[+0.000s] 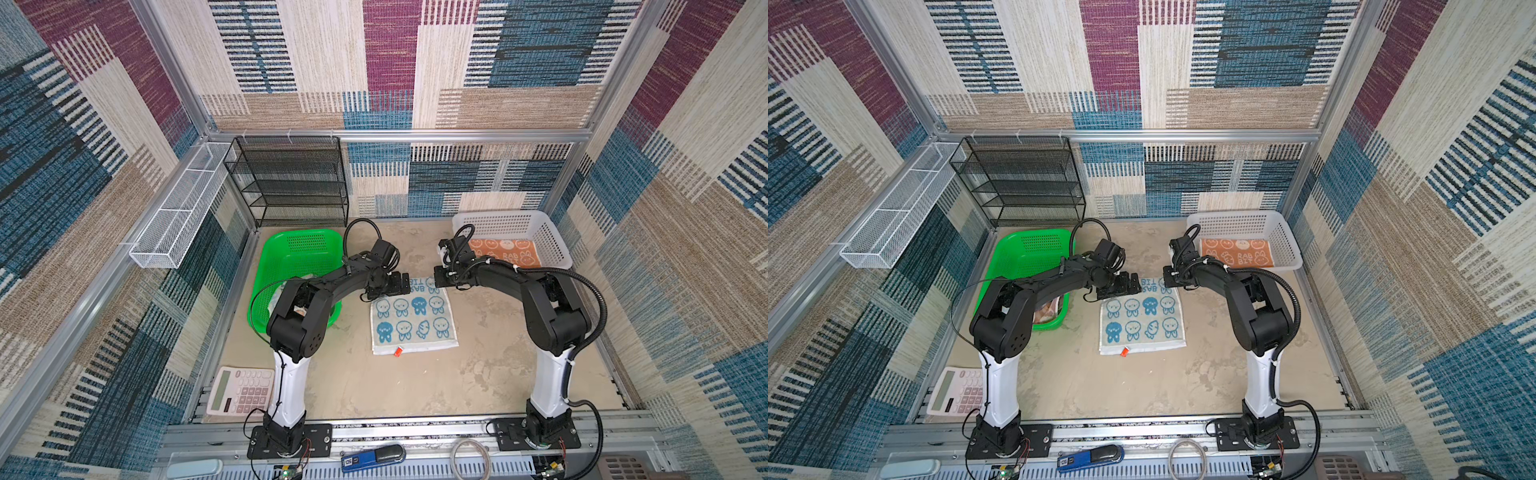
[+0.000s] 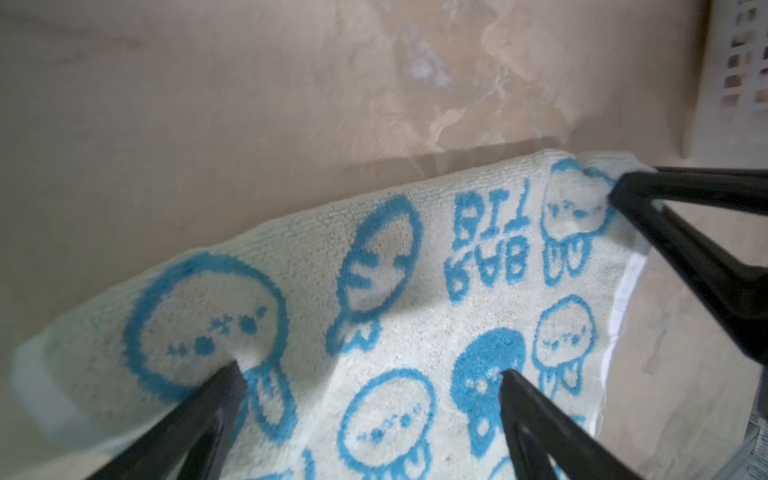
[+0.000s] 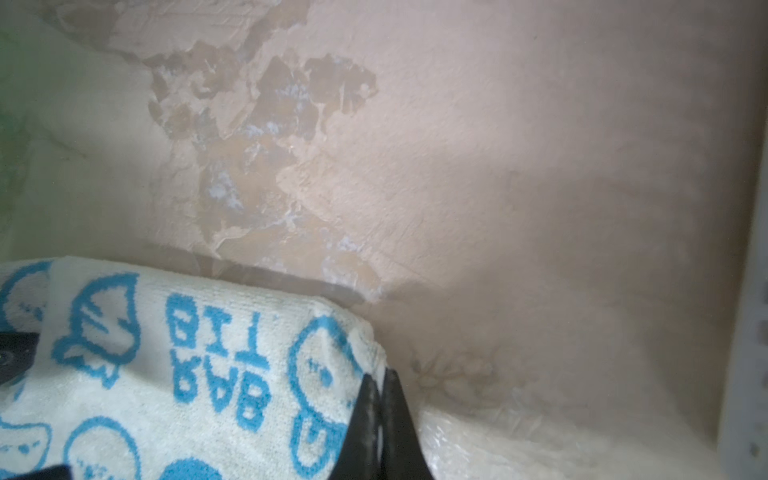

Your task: Fold and stack the towels

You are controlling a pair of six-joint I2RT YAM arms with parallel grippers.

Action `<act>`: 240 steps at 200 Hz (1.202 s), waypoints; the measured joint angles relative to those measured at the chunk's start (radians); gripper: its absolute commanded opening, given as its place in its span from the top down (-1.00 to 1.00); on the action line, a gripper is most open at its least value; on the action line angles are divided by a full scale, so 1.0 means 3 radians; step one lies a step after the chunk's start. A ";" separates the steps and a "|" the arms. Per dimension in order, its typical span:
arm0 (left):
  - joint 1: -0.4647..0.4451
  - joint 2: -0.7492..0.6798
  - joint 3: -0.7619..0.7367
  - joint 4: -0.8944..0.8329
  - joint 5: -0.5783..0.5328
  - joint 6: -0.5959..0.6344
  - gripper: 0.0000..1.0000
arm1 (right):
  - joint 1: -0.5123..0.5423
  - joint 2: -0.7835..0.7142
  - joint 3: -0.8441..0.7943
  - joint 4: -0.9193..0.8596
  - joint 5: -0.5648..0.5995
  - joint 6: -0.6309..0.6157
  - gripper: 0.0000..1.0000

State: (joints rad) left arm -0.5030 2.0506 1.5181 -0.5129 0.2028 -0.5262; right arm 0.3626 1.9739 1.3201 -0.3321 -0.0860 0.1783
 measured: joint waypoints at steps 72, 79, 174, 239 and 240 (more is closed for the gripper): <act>0.0379 0.0179 0.0518 -0.0626 -0.0393 0.0370 -0.81 | 0.0000 -0.0041 0.0056 -0.0017 0.0058 -0.0111 1.00; 0.0379 0.0220 0.0518 -0.0670 -0.0394 0.0392 -0.78 | 0.0000 -0.0041 0.0056 -0.0017 0.0058 -0.0122 1.00; 0.0426 0.0343 0.0394 -0.0607 -0.0378 0.0516 -0.14 | 0.0000 -0.0036 0.0056 -0.0014 0.0052 -0.0148 1.00; 0.0434 0.0366 0.0343 -0.0278 -0.0308 0.0605 0.41 | 0.0000 -0.0036 0.0048 -0.0014 0.0045 -0.0148 1.00; 0.0434 0.0366 0.0342 -0.0276 -0.0306 0.0605 0.43 | 0.0000 -0.0036 0.0048 -0.0014 0.0045 -0.0148 1.00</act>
State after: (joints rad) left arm -0.3729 2.1605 1.6207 -0.5957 0.1108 -0.3447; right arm 0.3626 1.9633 1.3346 -0.3363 -0.0727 0.1341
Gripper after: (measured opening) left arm 0.338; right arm 0.053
